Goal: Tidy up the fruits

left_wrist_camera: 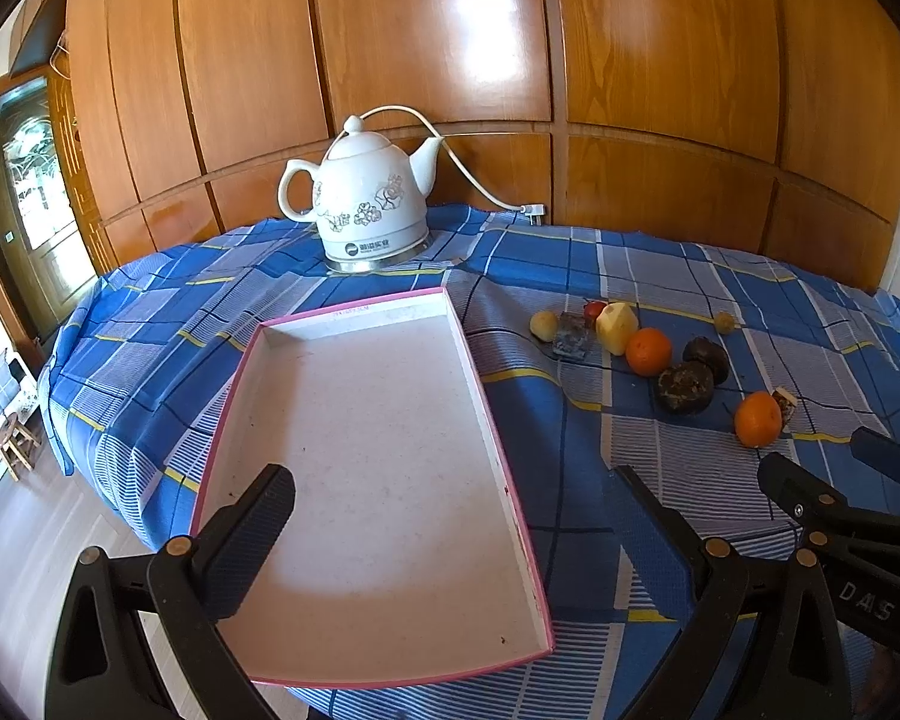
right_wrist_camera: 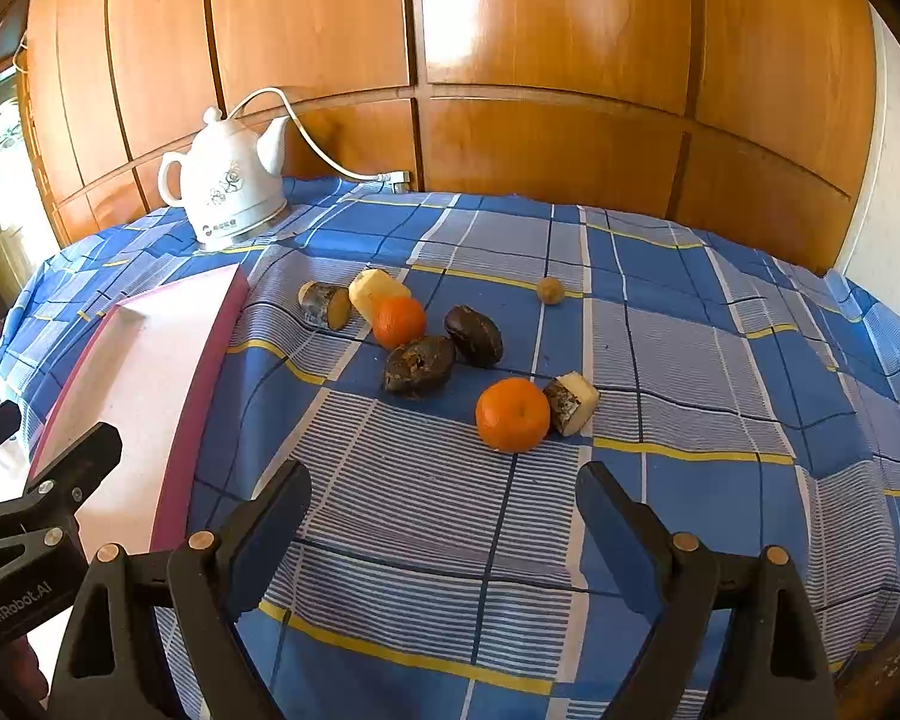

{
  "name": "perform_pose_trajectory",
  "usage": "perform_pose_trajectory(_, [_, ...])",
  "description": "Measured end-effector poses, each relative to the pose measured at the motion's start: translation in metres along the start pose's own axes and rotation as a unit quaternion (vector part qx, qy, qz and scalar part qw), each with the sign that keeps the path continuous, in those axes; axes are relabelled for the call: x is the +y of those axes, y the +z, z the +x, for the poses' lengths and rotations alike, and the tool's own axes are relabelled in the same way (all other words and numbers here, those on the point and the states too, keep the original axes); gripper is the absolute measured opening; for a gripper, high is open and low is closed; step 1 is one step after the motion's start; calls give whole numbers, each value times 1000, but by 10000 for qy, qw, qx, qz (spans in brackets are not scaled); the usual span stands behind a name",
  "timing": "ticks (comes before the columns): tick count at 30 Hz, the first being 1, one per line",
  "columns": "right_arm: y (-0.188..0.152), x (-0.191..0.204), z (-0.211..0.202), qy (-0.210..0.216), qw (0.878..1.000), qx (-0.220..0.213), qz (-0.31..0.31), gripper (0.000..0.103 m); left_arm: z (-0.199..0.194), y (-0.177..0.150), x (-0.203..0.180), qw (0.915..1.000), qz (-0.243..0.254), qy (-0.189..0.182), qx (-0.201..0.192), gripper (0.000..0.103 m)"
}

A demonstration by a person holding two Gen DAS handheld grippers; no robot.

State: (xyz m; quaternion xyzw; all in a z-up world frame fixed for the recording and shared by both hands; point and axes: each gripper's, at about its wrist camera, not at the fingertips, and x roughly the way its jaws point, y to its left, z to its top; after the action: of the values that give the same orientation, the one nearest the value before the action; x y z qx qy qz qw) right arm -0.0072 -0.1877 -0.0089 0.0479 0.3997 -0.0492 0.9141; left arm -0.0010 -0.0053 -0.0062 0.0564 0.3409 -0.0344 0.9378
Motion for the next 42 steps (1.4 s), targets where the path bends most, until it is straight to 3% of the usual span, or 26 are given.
perform_pose_trajectory(14, [7,-9,1,26,10000,-32,75,91,2,2,-3,9999,53,-74,66,103])
perform_pose_trajectory(18, [23,-20,0,71,10000,-47,44,91,5,4,-3,9993,71,-338,120,103])
perform_pose_trajectory(21, [42,-32,0,160,9999,-37,2,91,8,8,-3,9960,41,-858,255,103])
perform_pose_trajectory(26, [80,-67,14,337,9991,213,-149,91,21,21,-4,9895,-36,-1329,566,102])
perform_pose_trajectory(28, [89,-83,22,250,9990,318,-190,91,28,28,-5,9869,17,-1444,721,98])
perform_pose_trajectory(30, [96,-103,33,135,9988,439,-142,91,39,38,-4,9836,24,-1559,906,86])
perform_pose_trajectory(37, [96,-150,66,123,9970,703,300,91,69,70,-6,9779,143,-1714,1188,71])
perform_pose_trajectory(39, [93,-156,71,195,9950,834,506,91,79,78,-11,9747,212,-1810,1295,52])
perform_pose_trajectory(42, [95,-156,68,342,9948,763,577,91,95,88,-23,9716,385,-1883,1383,44])
